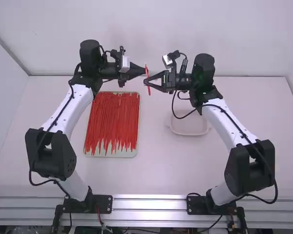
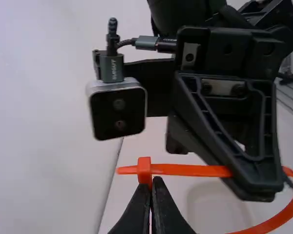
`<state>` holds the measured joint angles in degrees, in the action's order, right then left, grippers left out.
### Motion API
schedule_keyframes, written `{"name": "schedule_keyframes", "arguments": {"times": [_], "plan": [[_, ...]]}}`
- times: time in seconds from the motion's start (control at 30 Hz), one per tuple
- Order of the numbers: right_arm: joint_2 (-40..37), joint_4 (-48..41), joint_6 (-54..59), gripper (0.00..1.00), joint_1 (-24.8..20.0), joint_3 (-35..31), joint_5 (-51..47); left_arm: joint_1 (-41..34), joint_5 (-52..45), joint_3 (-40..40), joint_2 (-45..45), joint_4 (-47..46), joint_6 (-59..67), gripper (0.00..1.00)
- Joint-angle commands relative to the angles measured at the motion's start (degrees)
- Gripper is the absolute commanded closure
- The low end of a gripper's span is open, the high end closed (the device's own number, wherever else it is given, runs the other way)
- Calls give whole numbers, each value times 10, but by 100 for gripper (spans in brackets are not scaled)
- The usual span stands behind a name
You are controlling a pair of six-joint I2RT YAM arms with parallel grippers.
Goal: Fasten the cable tie
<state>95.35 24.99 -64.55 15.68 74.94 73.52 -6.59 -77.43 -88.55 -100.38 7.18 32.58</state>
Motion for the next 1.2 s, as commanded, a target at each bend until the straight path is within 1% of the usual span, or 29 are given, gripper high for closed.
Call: {"name": "schedule_keyframes", "arguments": {"times": [0.0, 0.13, 0.23, 0.43, 0.6, 0.9, 1.03, 1.1, 1.17], "plan": [[-2, 7, -2, 100, -3, 12, -17, -15, -29, -1, 9, -3, -2, 98], [-2, 7, -2, 100, -4, 12, -18, -22, -36, -1, 9, -9, -2, 98], [-2, 5, -2, 100, -4, 12, -21, -22, -62, -1, 9, -12, -2, 98], [-2, 7, -2, 100, -4, 12, -36, -24, -64, -1, 9, -42, 3, 98], [-2, 5, -2, 100, -18, 12, -38, -24, -92, -1, 9, -53, 3, 98], [-2, 5, -2, 100, -26, 12, -57, -48, -90, -1, 9, -51, 3, 98], [-2, 5, -2, 100, -26, 12, -49, -50, -68, -1, 9, -53, 2, 98], [-2, 5, -2, 94, -28, 12, -23, -39, -45, -1, 9, -53, -2, 98], [-2, 5, -2, 92, -33, 12, -3, -32, -47, -1, 9, -52, -2, 98]]}}
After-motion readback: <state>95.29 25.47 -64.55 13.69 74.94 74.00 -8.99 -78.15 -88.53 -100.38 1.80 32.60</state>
